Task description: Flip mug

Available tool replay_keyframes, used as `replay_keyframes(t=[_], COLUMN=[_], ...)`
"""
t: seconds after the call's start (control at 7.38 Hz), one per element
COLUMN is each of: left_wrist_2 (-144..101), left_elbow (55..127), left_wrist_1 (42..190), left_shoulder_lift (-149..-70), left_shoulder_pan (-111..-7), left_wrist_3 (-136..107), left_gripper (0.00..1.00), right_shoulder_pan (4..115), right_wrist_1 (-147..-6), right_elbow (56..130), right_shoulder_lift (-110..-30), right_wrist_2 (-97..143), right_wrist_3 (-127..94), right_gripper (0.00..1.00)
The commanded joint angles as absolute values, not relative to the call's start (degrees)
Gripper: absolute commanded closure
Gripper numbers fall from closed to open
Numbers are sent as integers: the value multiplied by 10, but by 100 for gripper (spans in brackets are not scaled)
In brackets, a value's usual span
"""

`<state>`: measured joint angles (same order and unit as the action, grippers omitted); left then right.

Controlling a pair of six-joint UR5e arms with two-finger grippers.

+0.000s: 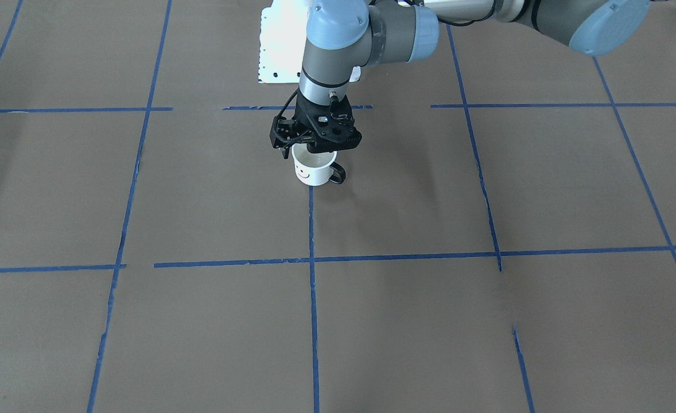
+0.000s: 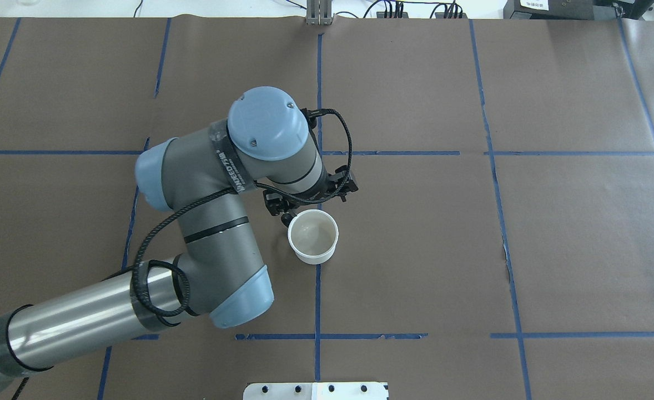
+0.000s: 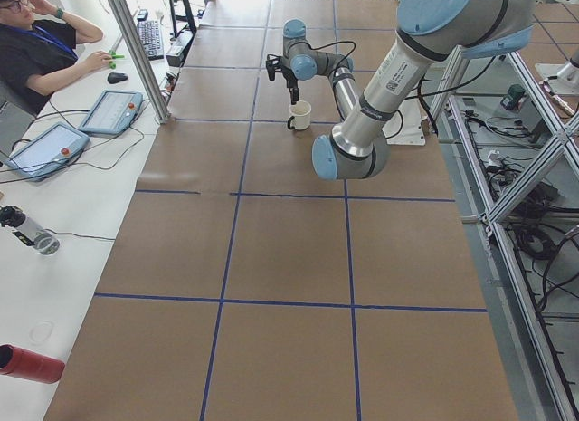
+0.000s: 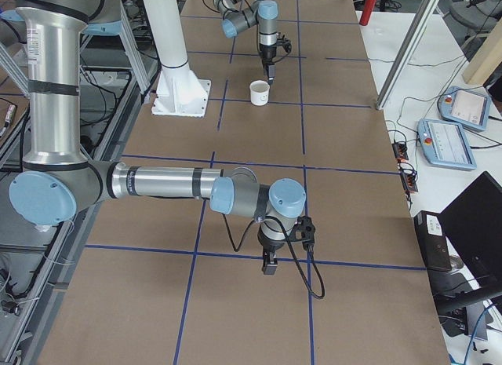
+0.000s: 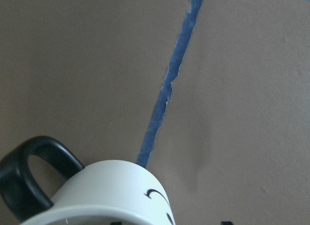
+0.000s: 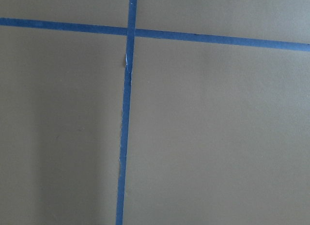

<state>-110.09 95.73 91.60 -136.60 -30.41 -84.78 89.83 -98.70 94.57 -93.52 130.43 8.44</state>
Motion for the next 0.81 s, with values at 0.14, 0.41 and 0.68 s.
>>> replay_keyframes(t=[0.14,0.41,0.68], left_wrist_2=[-1107,-1180,-1222], left_elbow=[1053,1058,1058], left_wrist_1=[919,925,952], left_shoulder_lift=[-1235,-1153,-1057], left_shoulder_pan=[-381,-472,-566], left_wrist_3=[-650,-489,-333], left_gripper=[0,0,0], right_shoulder_pan=[898,898,898], right_wrist_1=[-987,-987,-987], right_elbow=[946,946,946], right_shoulder_lift=[-935,-935,-935], right_wrist_2=[1304,1304,1304], right_wrist_3=[84,84,84], right_gripper=[0,0,0])
